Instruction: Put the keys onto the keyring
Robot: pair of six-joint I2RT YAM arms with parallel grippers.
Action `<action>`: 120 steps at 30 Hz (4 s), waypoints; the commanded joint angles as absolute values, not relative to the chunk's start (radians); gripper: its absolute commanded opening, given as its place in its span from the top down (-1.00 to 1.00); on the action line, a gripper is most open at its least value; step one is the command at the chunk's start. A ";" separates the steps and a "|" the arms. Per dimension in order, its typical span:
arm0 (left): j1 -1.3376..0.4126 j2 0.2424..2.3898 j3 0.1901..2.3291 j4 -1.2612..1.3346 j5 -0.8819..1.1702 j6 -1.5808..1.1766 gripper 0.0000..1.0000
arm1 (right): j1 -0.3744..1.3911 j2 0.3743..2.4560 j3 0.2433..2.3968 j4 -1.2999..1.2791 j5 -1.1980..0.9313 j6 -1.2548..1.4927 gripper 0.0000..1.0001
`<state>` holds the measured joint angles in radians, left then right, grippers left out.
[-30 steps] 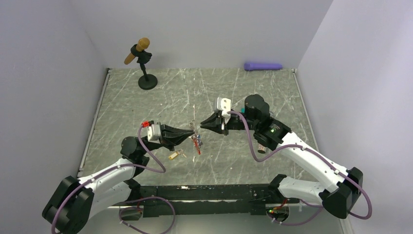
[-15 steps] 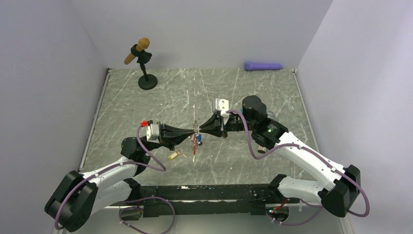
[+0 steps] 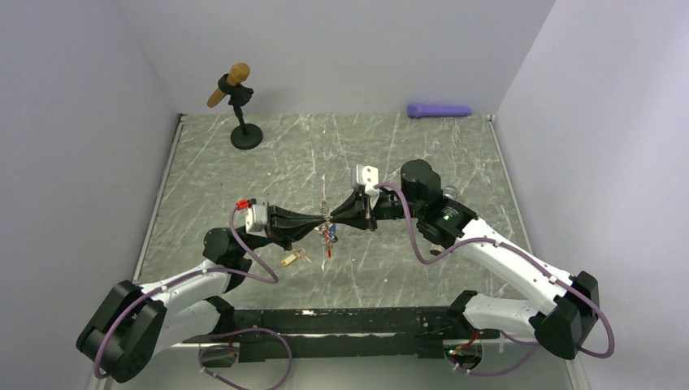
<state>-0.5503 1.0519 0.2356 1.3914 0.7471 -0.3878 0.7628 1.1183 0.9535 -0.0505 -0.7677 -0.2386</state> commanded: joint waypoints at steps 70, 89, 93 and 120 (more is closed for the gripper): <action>-0.561 0.914 0.701 0.081 0.951 0.297 0.34 | 0.816 1.256 1.246 -0.592 -0.631 -0.713 1.00; -0.656 0.950 0.681 0.141 0.755 0.255 0.57 | 0.854 1.306 1.333 -0.671 -0.574 -0.726 1.00; -0.664 0.960 0.691 0.126 0.749 0.262 0.69 | 0.854 1.306 1.330 -0.665 -0.574 -0.719 1.00; -0.675 0.975 0.684 0.169 0.762 0.207 0.90 | 0.856 1.302 1.307 -0.629 -0.566 -0.690 1.00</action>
